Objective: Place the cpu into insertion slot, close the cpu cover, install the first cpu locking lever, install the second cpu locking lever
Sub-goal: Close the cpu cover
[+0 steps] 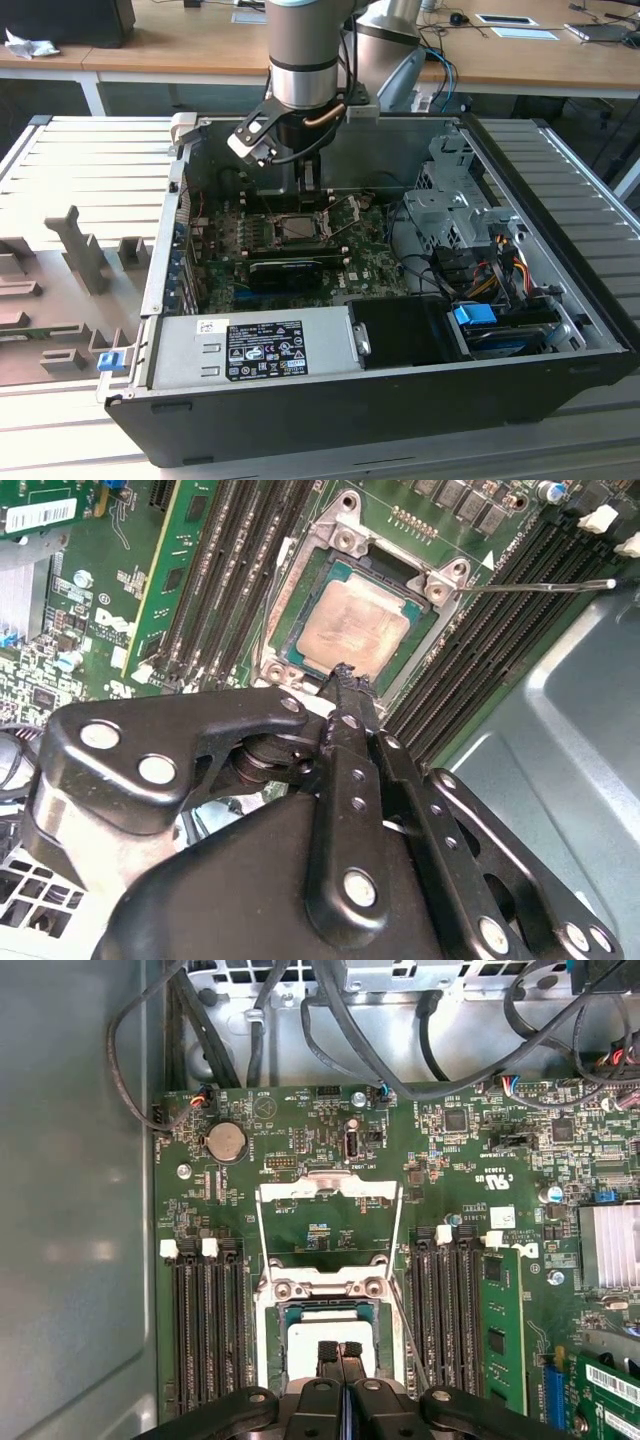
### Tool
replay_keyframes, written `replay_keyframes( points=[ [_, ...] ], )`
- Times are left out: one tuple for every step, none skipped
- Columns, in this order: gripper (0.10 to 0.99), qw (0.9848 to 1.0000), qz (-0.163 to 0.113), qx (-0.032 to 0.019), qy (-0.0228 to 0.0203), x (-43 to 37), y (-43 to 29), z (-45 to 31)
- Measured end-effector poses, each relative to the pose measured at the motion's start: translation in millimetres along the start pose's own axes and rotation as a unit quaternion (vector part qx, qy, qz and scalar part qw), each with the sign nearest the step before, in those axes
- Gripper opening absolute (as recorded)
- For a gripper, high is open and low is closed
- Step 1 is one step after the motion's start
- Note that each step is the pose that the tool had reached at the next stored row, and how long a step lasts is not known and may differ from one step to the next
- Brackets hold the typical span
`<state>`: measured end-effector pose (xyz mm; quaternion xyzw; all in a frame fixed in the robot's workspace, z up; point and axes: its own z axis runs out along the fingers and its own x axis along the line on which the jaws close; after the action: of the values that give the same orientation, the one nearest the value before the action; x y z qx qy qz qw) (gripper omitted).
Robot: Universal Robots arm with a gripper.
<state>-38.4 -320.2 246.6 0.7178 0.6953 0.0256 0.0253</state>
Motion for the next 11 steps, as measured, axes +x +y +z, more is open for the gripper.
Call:
replay_keyframes(
  points=[
    [0.106, 1.0, 0.0, 0.0, 0.0001, 0.0, 0.1, -1.8],
    [0.106, 1.0, 0.0, 0.0, 0.0001, 0.0, 0.2, -3.3],
    [0.106, 1.0, 0.0, 0.0, 0.0001, 0.1, 0.3, -4.4],
    [0.106, 1.0, 0.0, 0.0, 0.0, 0.1, 0.4, -5.1],
    [0.106, 1.0, 0.0, 0.0, 0.0, 0.1, 0.4, -5.6],
    [0.106, 1.0, 0.0, -0.0001, 0.0002, 0.2, 1.1, -5.9],
    [0.106, 1.0, 0.0, 0.0, 0.0001, 0.1, 1.8, -5.9],
    [0.106, 1.0, 0.0, 0.0, 0.0001, 0.2, 2.9, -5.9],
    [0.106, 1.0, 0.0, 0.0001, 0.0001, 0.2, 5.9, -6.0],
    [0.106, 1.0, 0.0, 0.0001, 0.0001, 0.3, 7.9, -6.2],
    [0.106, 1.0, 0.0, 0.0002, 0.0001, 0.3, 8.7, -6.6]
  ],
)
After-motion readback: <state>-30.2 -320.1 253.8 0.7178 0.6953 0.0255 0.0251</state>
